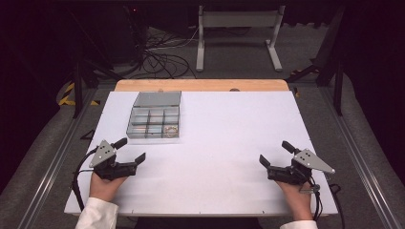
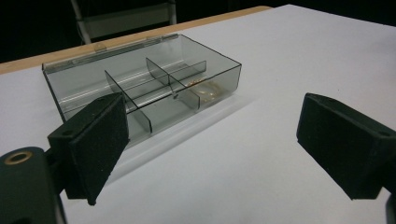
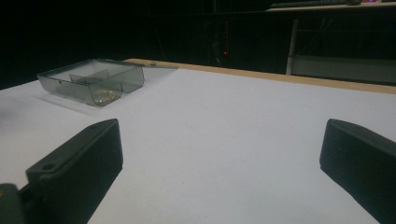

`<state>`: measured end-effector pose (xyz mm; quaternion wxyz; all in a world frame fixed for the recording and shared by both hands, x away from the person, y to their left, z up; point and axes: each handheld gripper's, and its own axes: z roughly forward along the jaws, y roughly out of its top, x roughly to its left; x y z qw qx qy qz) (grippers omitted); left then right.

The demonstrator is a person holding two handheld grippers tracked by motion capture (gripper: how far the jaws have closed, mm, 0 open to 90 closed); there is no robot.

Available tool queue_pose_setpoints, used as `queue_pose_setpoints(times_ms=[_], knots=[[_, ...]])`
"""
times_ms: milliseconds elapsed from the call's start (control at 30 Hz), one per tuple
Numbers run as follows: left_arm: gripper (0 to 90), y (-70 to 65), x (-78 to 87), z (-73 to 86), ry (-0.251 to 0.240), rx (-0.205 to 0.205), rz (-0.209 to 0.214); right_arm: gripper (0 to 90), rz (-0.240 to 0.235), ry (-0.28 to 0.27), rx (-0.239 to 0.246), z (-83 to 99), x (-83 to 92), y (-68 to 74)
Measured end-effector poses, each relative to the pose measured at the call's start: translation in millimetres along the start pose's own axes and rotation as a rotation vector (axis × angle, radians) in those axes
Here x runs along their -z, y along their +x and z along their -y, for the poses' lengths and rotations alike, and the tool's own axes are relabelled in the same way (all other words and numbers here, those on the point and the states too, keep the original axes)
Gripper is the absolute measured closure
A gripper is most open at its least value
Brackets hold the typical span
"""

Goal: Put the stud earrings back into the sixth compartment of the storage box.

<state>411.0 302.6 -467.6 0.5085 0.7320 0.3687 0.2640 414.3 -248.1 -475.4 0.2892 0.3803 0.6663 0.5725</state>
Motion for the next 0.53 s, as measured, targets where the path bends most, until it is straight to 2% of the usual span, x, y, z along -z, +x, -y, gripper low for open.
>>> queue_pose_setpoints(times_ms=[433, 533], knots=[[9.6, 1.5, -1.5, 1.5, 0.018, 0.002, -0.006, 0.0, 0.023, 0.026, 0.004, 1.2, -0.7, -1.5], [8.7, 4.4, -4.4, 3.7, 0.071, 0.012, -0.018, 0.2, 0.042, 0.085, -0.006, 2.8, -2.6, -3.9]])
